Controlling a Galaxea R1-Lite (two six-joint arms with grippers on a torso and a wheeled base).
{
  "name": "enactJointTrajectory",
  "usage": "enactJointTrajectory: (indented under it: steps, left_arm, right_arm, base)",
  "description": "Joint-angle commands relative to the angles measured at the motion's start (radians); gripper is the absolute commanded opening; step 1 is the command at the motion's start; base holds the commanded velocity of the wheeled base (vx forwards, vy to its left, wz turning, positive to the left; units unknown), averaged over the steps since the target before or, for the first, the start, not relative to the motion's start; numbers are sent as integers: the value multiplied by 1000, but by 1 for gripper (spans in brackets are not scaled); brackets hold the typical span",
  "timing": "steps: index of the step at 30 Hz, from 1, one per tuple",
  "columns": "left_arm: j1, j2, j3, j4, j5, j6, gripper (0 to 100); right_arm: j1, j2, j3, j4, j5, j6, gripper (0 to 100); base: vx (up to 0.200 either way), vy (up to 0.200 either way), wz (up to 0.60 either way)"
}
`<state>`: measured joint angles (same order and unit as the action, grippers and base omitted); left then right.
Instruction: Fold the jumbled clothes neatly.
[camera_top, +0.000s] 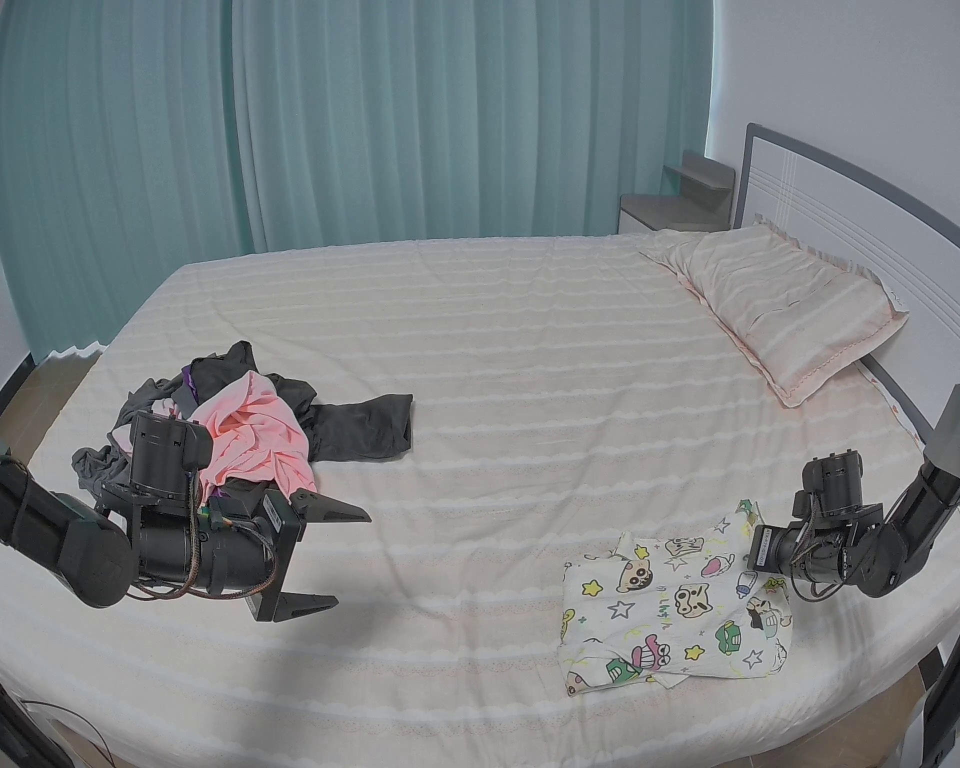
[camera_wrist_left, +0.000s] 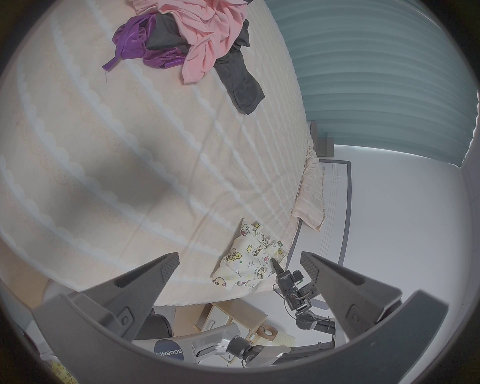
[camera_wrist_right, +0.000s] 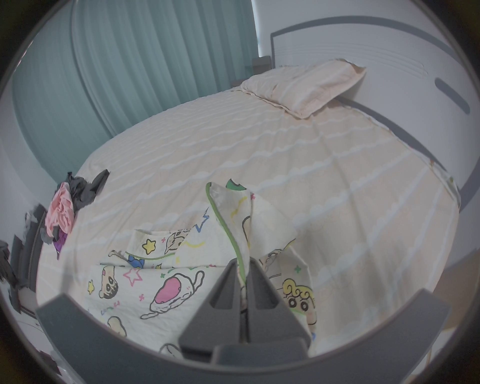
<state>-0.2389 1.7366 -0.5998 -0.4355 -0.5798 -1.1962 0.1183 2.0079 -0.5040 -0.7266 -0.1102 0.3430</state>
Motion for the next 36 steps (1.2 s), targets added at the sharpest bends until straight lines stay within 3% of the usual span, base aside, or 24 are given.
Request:
enactJointTrajectory:
  steps: [1, 6, 7, 13, 16, 21, 24, 26, 28, 29, 31, 36]
  left_arm:
    - [0, 1, 0, 0, 0, 0, 100]
    - [0, 1, 0, 0, 0, 0, 100]
    - [0, 1, 0, 0, 0, 0, 100]
    - [0, 3, 0, 0, 0, 0, 100]
    - [0, 6, 0, 0, 0, -2, 100]
    - [-2, 6, 0, 0, 0, -2, 100]
    - [-7, 6, 0, 0, 0, -2, 100]
    - [-8, 6, 0, 0, 0, 0, 100]
    - [-8, 6, 0, 0, 0, -2, 100]
    - [-10, 6, 2, 0, 0, -2, 100]
    - [-10, 6, 2, 0, 0, -2, 100]
    - [-10, 4, 2, 0, 0, -2, 100]
  right_arm:
    - [-6, 8, -7, -7, 53, 60, 0]
    - [-8, 14, -28, -7, 99, 159, 0]
    - [-16, 25, -42, -7, 107, 182, 100]
    - [-69, 29, -73, -42, 110, 229, 100]
    - [-117, 6, -56, -93, 136, 275, 100]
    - [-164, -49, 5, -125, 198, 280, 100]
    - [-184, -90, 116, -157, 293, 257, 100]
    - [-203, -106, 199, -217, 392, 202, 100]
    - [-204, -106, 203, -221, 400, 197, 100]
    - [-227, -93, 298, -329, 515, 123, 100]
    - [-233, -72, 338, -381, 561, 85, 100]
    - [-230, -14, 400, -487, 589, -12, 100]
  base:
    - [0, 0, 0]
    - [0, 0, 0]
    - [0, 0, 0]
    - [0, 0, 0]
    - [0, 0, 0]
    - [0, 0, 0]
    - [0, 0, 0]
    - [0, 0, 0]
    - [0, 0, 0]
    - [0, 0, 0]
    - [0, 0, 0]
    - [0, 0, 0]
